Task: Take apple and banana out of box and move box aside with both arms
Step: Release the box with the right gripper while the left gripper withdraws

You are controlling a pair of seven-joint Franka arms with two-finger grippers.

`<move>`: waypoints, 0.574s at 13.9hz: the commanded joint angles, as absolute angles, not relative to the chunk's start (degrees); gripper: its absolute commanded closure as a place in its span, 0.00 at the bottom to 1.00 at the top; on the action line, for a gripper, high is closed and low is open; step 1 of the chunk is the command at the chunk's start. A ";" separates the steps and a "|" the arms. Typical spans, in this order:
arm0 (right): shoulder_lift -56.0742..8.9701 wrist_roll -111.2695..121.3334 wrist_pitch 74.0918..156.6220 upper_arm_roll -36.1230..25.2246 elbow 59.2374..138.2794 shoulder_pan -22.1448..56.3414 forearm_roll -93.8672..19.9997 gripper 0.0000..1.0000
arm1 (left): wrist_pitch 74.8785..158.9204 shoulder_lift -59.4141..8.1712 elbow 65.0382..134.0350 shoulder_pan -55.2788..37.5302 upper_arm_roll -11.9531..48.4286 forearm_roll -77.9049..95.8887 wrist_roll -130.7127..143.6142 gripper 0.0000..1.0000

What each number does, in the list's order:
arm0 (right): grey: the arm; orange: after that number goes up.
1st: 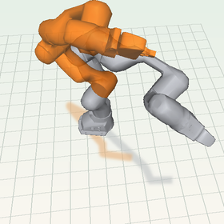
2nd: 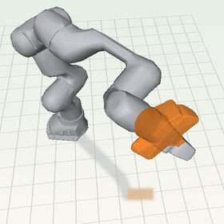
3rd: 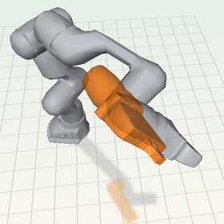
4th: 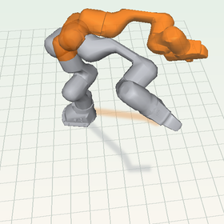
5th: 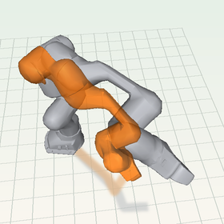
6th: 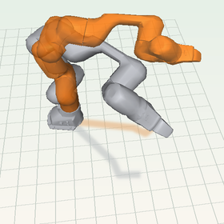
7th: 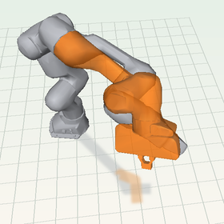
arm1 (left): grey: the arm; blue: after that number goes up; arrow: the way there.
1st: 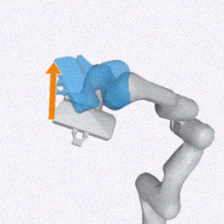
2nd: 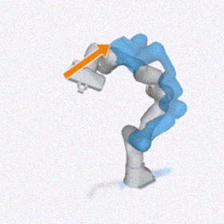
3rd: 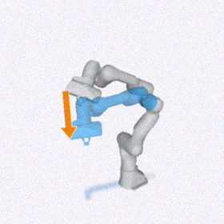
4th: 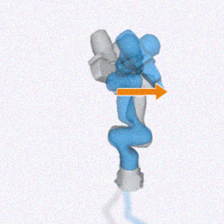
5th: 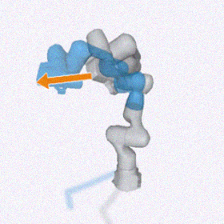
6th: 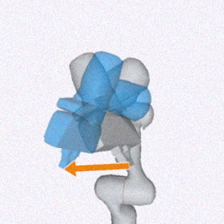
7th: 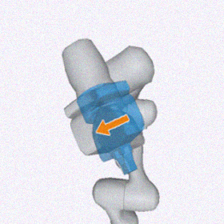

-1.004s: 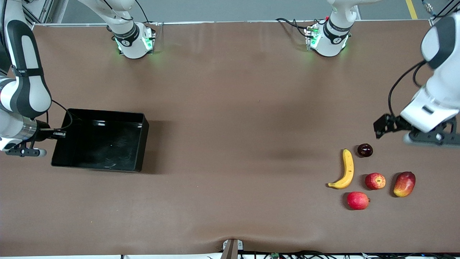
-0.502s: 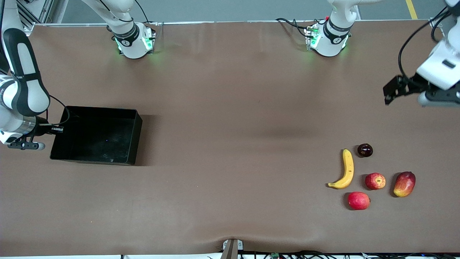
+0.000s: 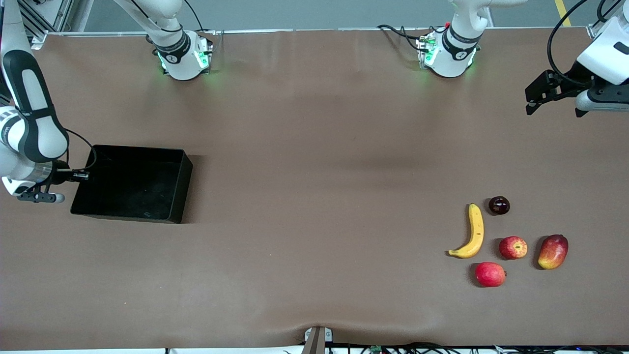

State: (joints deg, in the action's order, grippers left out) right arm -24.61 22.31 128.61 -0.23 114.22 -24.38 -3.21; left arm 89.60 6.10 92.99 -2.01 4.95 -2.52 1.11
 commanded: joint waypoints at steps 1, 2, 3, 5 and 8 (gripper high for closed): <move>-23.20 25.39 121.78 0.79 110.16 -24.35 -4.39 0.00 | 90.35 7.12 94.48 0.09 6.68 -1.32 1.41 0.00; -23.29 25.40 116.16 0.97 105.78 -24.43 -4.66 0.00 | 90.44 6.95 94.48 0.44 6.68 -1.32 1.41 0.00; -23.47 25.40 111.84 1.31 101.30 -23.65 -4.75 0.00 | 90.53 6.86 94.40 0.96 7.20 -1.32 1.67 0.00; -25.22 25.31 104.28 1.41 91.72 -20.49 -4.75 0.00 | 90.44 6.94 94.39 1.32 7.73 -1.32 2.28 0.00; -26.54 25.31 100.37 1.49 82.90 -19.34 -4.40 0.00 | 90.44 7.03 94.31 1.32 7.82 -1.14 2.29 0.00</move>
